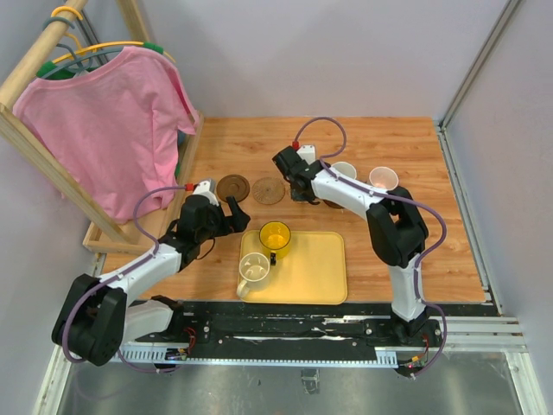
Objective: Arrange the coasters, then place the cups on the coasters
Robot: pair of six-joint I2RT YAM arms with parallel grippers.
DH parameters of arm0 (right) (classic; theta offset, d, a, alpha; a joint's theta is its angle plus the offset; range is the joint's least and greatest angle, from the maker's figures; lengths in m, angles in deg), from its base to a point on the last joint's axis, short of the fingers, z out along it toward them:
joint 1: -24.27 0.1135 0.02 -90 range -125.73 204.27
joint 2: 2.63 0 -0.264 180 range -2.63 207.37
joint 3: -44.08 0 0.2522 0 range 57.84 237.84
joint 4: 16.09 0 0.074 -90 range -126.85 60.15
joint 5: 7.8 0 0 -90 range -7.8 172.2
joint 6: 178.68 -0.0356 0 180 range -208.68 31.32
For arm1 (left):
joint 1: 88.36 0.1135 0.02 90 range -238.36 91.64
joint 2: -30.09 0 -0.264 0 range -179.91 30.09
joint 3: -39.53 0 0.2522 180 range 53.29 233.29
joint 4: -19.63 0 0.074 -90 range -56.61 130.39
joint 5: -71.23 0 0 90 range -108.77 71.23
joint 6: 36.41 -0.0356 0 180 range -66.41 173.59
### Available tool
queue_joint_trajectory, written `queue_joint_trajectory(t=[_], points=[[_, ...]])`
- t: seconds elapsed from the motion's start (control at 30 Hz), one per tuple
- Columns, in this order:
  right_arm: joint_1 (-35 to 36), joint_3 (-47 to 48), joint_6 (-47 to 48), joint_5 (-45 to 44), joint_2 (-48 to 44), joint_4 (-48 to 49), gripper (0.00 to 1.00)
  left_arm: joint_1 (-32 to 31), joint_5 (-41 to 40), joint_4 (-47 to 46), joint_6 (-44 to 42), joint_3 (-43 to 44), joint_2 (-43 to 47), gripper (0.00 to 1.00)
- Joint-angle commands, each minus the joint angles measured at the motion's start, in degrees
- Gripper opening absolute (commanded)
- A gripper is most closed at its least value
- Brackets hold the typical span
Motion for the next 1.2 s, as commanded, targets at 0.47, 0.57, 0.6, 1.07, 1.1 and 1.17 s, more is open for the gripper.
queue_joint_trajectory(t=[0.47, 0.57, 0.6, 1.07, 1.1, 1.17], points=[[-1.8, -2.5, -2.7, 3.4, -1.2, 3.2, 0.01, -0.4, -0.1, -2.0, -0.4, -0.1, -2.2, 1.0], [-1.8, -2.8, -2.8, 3.2, -1.1, 2.9, 0.01, -0.4, 0.1, -2.2, -0.4, -0.2, -2.2, 1.0], [-1.7, -2.8, -3.0, 3.2, -1.0, 2.8, 0.01, -0.5, 0.1, -2.2, -0.3, -0.2, -2.2, 1.0], [-1.6, -4.0, -4.0, 4.4, -1.9, 0.0, 0.36, -0.4, 0.3, -1.8, 0.1, -0.5, -1.2, 1.0], [-1.6, -4.3, -4.0, 4.3, -2.1, 0.0, 0.38, -0.4, 0.3, -1.8, 0.1, -0.6, -1.0, 1.0], [-1.5, -4.8, -4.0, 4.3, -2.2, 0.0, 0.42, -0.5, 0.4, -1.7, 0.2, -0.6, -0.9, 1.0]])
